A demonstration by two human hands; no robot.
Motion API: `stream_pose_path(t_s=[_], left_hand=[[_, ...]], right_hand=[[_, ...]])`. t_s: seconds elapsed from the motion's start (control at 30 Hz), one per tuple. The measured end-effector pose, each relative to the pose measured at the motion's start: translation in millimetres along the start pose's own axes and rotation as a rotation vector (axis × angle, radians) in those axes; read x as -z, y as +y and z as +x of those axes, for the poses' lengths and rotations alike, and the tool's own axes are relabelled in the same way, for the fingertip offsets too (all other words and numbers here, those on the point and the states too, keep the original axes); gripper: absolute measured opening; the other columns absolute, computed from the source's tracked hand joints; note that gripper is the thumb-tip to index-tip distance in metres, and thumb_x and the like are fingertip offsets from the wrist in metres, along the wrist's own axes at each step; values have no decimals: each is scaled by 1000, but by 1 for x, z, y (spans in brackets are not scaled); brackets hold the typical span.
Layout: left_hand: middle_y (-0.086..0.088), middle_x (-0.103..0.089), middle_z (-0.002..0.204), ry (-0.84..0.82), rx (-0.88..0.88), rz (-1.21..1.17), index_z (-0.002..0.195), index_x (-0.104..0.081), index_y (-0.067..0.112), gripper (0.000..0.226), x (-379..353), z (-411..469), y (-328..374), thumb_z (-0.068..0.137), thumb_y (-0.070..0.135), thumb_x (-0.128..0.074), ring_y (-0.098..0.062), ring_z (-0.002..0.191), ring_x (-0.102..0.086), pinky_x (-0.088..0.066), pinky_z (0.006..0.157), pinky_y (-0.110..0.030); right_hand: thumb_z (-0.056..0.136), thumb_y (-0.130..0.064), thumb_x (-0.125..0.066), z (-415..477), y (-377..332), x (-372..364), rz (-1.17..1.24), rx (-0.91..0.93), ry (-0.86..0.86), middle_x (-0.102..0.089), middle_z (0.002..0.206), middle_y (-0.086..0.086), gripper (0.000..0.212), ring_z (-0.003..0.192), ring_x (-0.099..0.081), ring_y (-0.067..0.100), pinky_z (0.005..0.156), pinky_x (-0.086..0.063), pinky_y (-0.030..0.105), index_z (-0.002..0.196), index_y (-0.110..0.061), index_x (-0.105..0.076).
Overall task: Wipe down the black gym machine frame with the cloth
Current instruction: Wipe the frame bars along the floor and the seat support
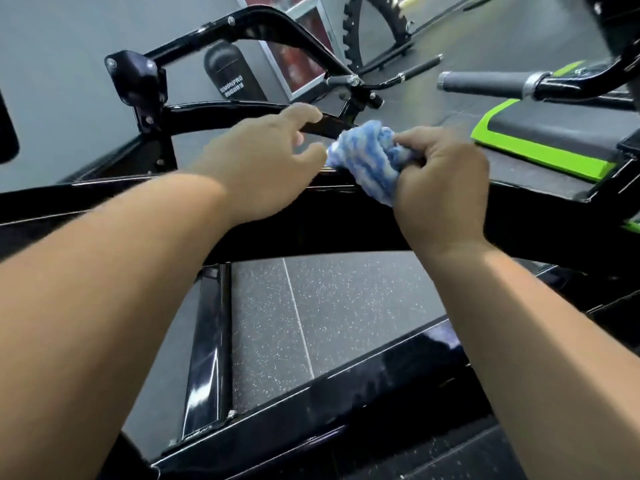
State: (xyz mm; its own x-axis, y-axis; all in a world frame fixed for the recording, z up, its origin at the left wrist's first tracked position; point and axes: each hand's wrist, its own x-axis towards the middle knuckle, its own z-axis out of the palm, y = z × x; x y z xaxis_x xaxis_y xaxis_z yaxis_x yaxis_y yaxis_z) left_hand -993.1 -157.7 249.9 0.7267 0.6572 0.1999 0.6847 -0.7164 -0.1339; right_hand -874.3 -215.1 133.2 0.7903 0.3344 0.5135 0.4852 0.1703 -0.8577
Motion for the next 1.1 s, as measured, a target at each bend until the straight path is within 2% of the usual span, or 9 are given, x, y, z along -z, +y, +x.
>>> stream_pose_path(t_s=[0.2, 0.37, 0.5, 0.57, 0.67, 0.73, 0.87, 1.0, 1.1], left_hand=[[-1, -69, 96, 136, 188, -144, 92, -67, 24, 27, 6, 12, -6, 81, 13, -45, -22, 84, -59, -45, 72, -30], [-4, -62, 112, 84, 88, 215, 109, -57, 24, 25, -10, 3, 3, 97, 27, -35, -30, 106, -54, -43, 86, -38], [-10, -61, 97, 209, 33, 269, 99, -59, 14, 26, -19, 0, 8, 98, 16, -34, -34, 97, -55, -44, 77, -39], [-14, -63, 97, 211, 76, 202, 100, -59, 17, 26, -17, 1, 3, 96, 21, -34, -37, 93, -56, -42, 74, -37], [-8, -67, 89, 239, 27, 144, 91, -63, 19, 31, -17, -1, -5, 92, 23, -33, -34, 85, -59, -49, 78, -40], [-7, -67, 80, 313, -19, 138, 83, -63, 17, 34, -20, -2, -6, 87, 26, -30, -34, 78, -59, -50, 76, -40], [-5, -57, 71, 387, -33, 187, 73, -50, 18, 22, -28, 1, -2, 90, 21, -37, -34, 70, -53, -39, 63, -34], [-1, -62, 78, 490, -34, 235, 82, -55, 18, 21, -33, -13, -7, 92, 25, -39, -34, 77, -59, -42, 62, -34], [-1, -62, 76, 526, -18, 257, 86, -61, 17, 23, -35, -19, -9, 91, 24, -40, -33, 74, -58, -39, 60, -32]], right_hand=[[85, -48, -43, 8, -35, -24, -120, 77, -368, -36, 55, -2, 43, 77, -41, 28, 66, -30, 33, 54, -20, -33], [85, -46, -45, 36, 28, 36, -449, -196, -260, -61, 86, 20, 43, 77, -41, 33, 65, -31, 32, 63, -10, -39], [88, -26, -39, 19, 11, 11, -229, 133, -368, -68, 102, 9, 24, 92, -54, 33, 69, -33, 32, 89, -21, -63], [87, -26, -42, 12, -6, 1, -157, 200, -408, -69, 86, 0, 29, 88, -57, 26, 68, -37, 32, 75, -21, -68], [89, -33, -42, 32, 9, 21, -296, -94, -398, -47, 59, 4, 41, 66, -44, 28, 58, -30, 34, 55, -11, -46], [89, -33, -40, 45, 24, 35, -459, -231, -386, -54, 77, 12, 33, 78, -45, 34, 68, -34, 34, 66, -10, -47], [98, -23, -36, 42, -6, 9, -470, 76, -652, -59, 129, 7, 31, 117, -51, 30, 91, -39, 33, 113, -19, -63], [98, -31, -39, 38, -37, -8, -359, 153, -753, -58, 78, 2, 36, 73, -46, 23, 57, -34, 29, 69, -13, -52], [99, -35, -37, 51, -15, 8, -455, -49, -749, -54, 79, 2, 35, 75, -49, 22, 60, -37, 28, 78, -15, -57]])
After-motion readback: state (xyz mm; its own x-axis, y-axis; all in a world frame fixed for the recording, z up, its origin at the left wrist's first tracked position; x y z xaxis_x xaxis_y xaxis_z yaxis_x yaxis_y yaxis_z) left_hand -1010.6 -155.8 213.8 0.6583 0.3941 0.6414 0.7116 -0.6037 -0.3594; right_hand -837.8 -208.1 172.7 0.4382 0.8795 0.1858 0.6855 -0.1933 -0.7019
